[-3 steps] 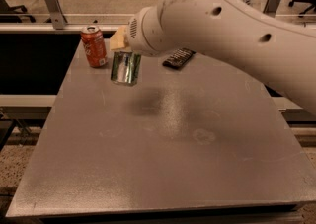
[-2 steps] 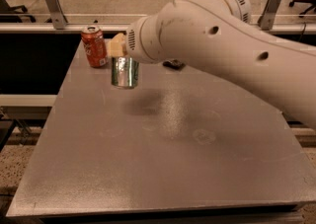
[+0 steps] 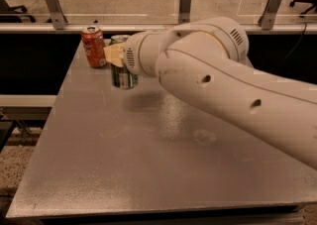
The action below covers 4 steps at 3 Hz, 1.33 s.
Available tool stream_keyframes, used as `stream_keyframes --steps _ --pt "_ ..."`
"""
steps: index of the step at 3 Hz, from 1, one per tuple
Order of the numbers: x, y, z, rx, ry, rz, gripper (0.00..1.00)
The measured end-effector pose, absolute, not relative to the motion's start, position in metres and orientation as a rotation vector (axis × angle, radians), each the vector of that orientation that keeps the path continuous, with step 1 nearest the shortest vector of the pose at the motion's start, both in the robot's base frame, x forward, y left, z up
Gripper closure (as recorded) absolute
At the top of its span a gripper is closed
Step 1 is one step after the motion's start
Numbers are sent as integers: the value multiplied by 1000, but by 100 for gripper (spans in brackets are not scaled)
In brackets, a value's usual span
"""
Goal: Place green can upright
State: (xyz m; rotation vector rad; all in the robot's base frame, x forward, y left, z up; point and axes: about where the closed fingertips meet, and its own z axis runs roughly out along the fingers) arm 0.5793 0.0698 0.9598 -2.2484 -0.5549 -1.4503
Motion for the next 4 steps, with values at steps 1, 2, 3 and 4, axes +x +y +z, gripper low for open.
stream_keyframes --steps 1,2,3,4 --pt "575 65 959 -2212 -575 -1522 100" --pt "574 57 954 -2206 -588 -1562 100" --pt "573 44 951 -2205 -581 -1597 100" --pt "573 34 950 -2204 -569 -1622 100"
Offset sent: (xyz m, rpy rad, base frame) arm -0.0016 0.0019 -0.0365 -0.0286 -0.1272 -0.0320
